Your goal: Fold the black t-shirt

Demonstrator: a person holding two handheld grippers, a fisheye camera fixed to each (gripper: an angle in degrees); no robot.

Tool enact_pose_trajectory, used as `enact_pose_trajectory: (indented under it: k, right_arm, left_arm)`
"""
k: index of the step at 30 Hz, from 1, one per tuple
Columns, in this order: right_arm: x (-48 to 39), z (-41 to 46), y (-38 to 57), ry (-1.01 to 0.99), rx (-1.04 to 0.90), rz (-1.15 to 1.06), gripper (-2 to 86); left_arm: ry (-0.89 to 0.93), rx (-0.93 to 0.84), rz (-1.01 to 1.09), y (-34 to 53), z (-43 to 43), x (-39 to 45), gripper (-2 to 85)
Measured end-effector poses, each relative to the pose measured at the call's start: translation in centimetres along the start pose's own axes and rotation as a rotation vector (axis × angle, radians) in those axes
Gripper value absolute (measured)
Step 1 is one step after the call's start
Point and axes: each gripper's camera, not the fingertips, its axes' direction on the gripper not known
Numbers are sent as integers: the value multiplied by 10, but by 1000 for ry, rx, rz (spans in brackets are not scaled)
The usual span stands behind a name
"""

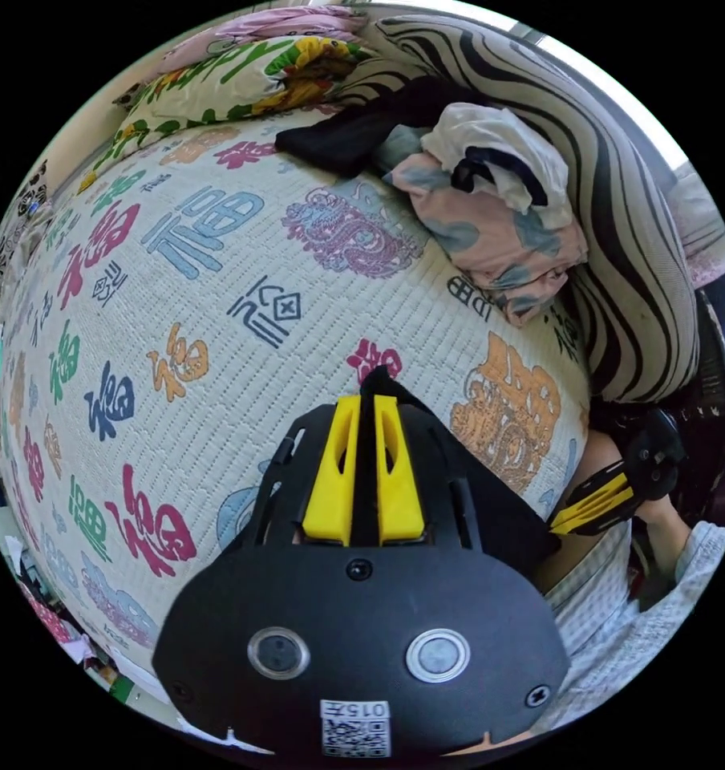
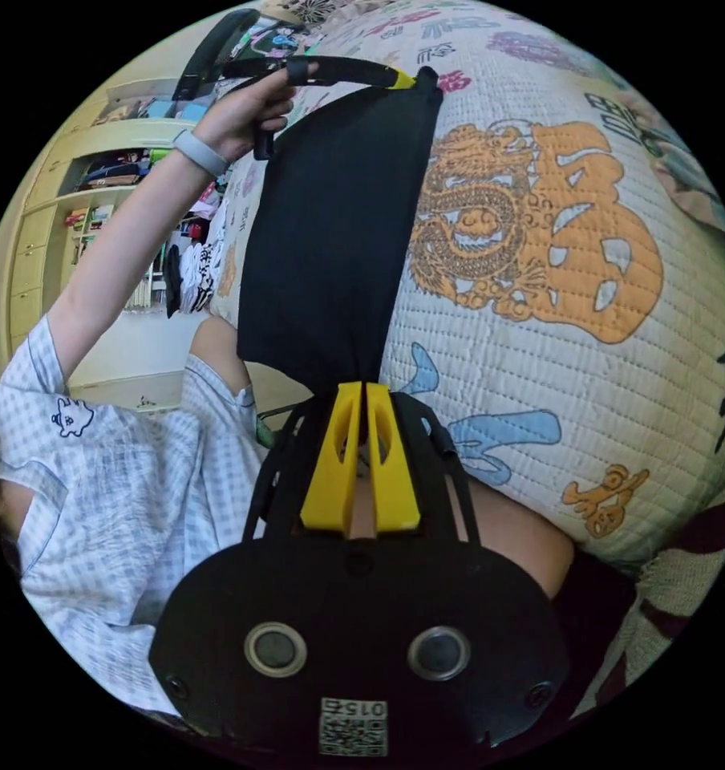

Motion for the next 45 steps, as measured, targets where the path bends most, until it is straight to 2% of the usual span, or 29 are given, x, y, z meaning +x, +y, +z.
enact_pose_trajectory:
  k: [3,8,10,12,16,21,24,26,28,35,39,41,45]
  right_arm:
    - [5,-9,5,-41,13,-6,48]
    - [16,-68,4,-105,266,-100,104]
    - [27,-92,-13,-173,407,-166,112]
    - [37,-99,-34,-199,444,-174,138]
    - [59,-91,-90,-282,414,-145,176]
    - [70,-69,-132,-365,292,-122,120]
    - [72,-61,-145,-458,231,-119,103]
    - [69,-58,-151,-475,189,-127,94]
    - [62,-60,-152,-458,165,-151,79]
    - [21,-77,-157,-285,170,-271,60]
    - [-14,-109,-164,-239,339,-365,53]
    - [-37,-119,-162,-187,373,-441,50]
    - [-84,-116,-135,-60,320,-604,41]
  left_arm:
    - [92,146,-50,29,-24,-31,35]
    - [255,418,-200,155,-105,-123,84]
    - [320,445,-306,207,-111,-165,92]
    - [377,449,-422,259,-106,-203,102]
    - [502,468,-580,335,-77,-254,134]
    - [696,562,-540,339,-54,-283,137]
    - [777,535,-470,323,-49,-292,106]
    - [793,489,-431,317,-52,-295,42]
    - [826,494,-412,321,-57,-298,21]
    - [685,486,-267,320,-118,-290,3]
    - [576,603,-205,319,-171,-286,4]
    - [488,640,-91,323,-207,-264,5]
    - [401,604,107,346,-235,-208,7]
